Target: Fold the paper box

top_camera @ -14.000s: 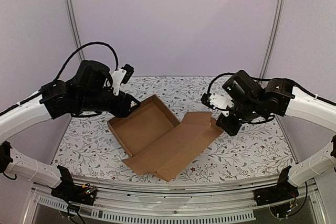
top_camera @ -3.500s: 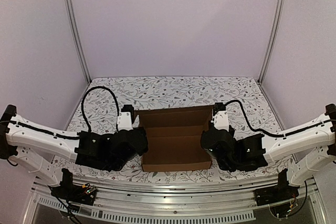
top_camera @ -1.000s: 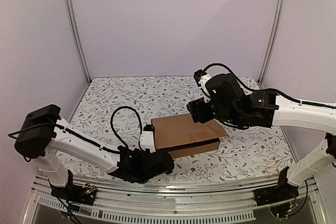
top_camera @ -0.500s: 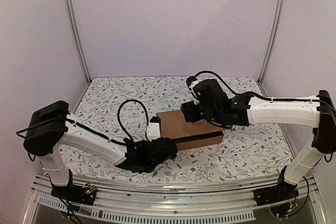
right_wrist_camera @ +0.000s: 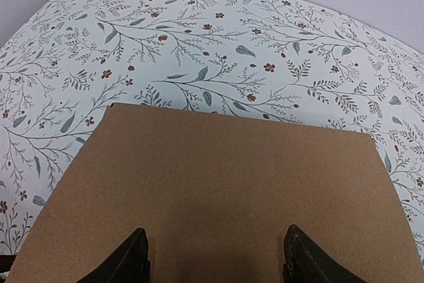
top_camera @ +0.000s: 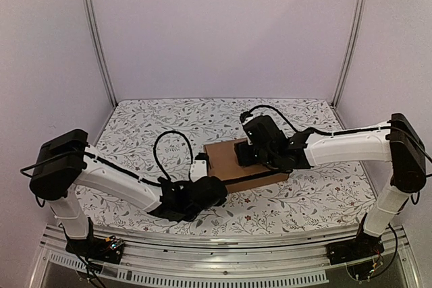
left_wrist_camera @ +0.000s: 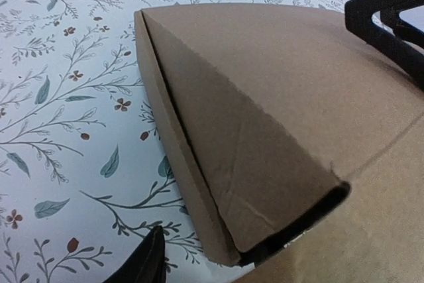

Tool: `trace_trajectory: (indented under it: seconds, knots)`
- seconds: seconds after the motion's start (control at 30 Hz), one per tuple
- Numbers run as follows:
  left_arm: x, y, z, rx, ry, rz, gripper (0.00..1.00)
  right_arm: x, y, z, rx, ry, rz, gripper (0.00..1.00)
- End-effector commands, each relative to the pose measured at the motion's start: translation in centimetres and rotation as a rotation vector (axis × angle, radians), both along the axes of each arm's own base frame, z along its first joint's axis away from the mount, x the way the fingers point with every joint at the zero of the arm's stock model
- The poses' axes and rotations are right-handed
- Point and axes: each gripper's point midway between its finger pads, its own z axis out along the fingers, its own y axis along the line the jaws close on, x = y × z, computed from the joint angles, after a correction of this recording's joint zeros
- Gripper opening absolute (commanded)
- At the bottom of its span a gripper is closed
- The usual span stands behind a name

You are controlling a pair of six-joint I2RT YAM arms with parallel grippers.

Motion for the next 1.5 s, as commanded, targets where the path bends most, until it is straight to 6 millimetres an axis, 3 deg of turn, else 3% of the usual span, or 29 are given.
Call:
trace_trajectory:
  seconds: [0.0, 0.2, 0.37, 0.6, 1.07, 1.47]
  knots:
    - [-1.6, 1.3, -2.3, 0.036, 0.111, -0.044, 0.49, 0.3, -0.3, -1.6, 0.007, 0.014, -0.027, 0.67]
    - [-2.8, 3.0, -2.4, 0.055, 0.159, -0.054, 0.60, 0.2, -0.8, -3.1, -0.004, 0.026, -0.045, 0.64]
    - [-3.3, 3.9, -1.9, 0.053, 0.180, -0.064, 0.62, 0.0, -1.1, -4.3, -0.004, 0.044, -0.058, 0.61]
    - [-3.7, 3.9, -1.6, 0.056, 0.191, -0.092, 0.70, -0.3, -1.2, -5.9, -0.002, 0.074, -0.065, 0.59]
    - [-4.3, 2.4, 3.4, -0.067, 0.070, -0.202, 0.78, 0.1, -0.8, -5.3, 0.023, 0.053, -0.068, 0.58]
    - [-6.7, 3.6, 5.0, -0.084, 0.047, -0.312, 0.79, -0.1, -0.7, -5.4, 0.027, 0.056, -0.056, 0.57]
